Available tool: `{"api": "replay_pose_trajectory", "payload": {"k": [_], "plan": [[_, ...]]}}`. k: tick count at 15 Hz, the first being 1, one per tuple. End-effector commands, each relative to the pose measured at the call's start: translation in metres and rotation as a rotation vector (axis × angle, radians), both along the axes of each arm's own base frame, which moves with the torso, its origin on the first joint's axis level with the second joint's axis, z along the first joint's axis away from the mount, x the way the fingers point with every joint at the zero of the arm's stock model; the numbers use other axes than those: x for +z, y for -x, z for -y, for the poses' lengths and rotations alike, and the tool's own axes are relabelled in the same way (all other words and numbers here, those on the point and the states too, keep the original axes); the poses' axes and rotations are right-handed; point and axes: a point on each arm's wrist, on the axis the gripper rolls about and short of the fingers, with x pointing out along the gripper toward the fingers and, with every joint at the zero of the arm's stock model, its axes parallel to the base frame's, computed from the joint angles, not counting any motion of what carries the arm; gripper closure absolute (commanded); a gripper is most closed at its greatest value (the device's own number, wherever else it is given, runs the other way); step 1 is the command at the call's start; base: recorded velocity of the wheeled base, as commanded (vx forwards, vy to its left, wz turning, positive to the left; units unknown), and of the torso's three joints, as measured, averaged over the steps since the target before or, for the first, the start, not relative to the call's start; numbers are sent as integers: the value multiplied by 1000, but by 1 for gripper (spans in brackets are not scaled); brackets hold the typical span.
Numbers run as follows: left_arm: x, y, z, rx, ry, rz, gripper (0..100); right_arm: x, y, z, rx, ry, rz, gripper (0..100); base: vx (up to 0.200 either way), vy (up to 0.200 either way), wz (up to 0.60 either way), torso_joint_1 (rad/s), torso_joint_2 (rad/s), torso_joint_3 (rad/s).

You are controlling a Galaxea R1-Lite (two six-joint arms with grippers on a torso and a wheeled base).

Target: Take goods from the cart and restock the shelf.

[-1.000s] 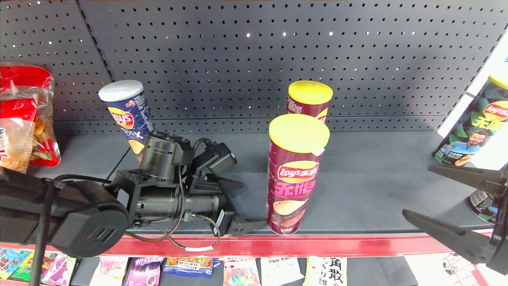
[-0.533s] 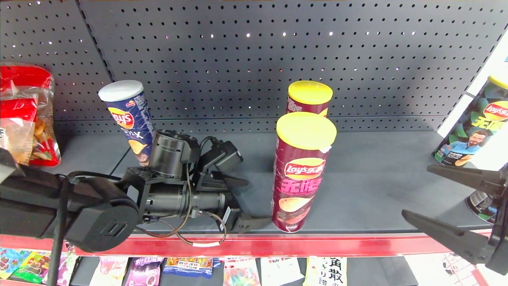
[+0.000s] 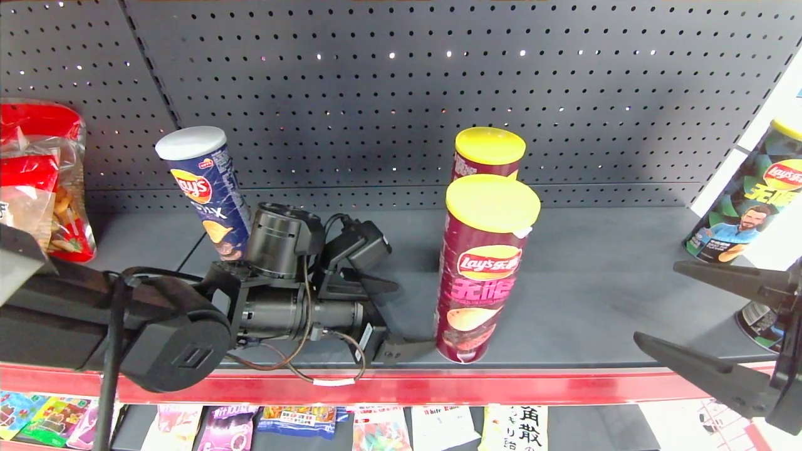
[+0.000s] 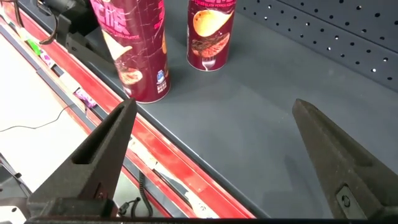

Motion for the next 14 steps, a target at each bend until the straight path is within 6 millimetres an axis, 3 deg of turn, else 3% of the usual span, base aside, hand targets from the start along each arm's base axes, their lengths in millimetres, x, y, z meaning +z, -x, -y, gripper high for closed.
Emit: {"api": "replay_pose_trajectory", "payload": {"k": [1,4,6,9,10,11,14], "plan": [[0,0,0,1,0,0,0,-1,0,0,1,1,-3,0,0,0,0,0,0,0],[10,6,-6,22,7,26,0,-11,4,2,1,13,-26,0,0,0,0,0,0,0],[27,25,-24,92,10,73,0,-19,15,7,2,15,-22,0,0,0,0,0,0,0],[51,66,-54,180,22,158,0,-26,35,18,-39,-1,26,0,0,0,0,0,0,0],[58,88,-73,290,-13,197,0,-29,46,26,-124,-6,65,0,0,0,0,0,0,0],[59,94,-77,320,-25,202,0,-28,48,27,-136,-10,77,0,0,0,0,0,0,0],[68,161,-126,443,-122,193,0,-36,77,45,-299,-23,108,0,0,0,0,0,0,0]]}}
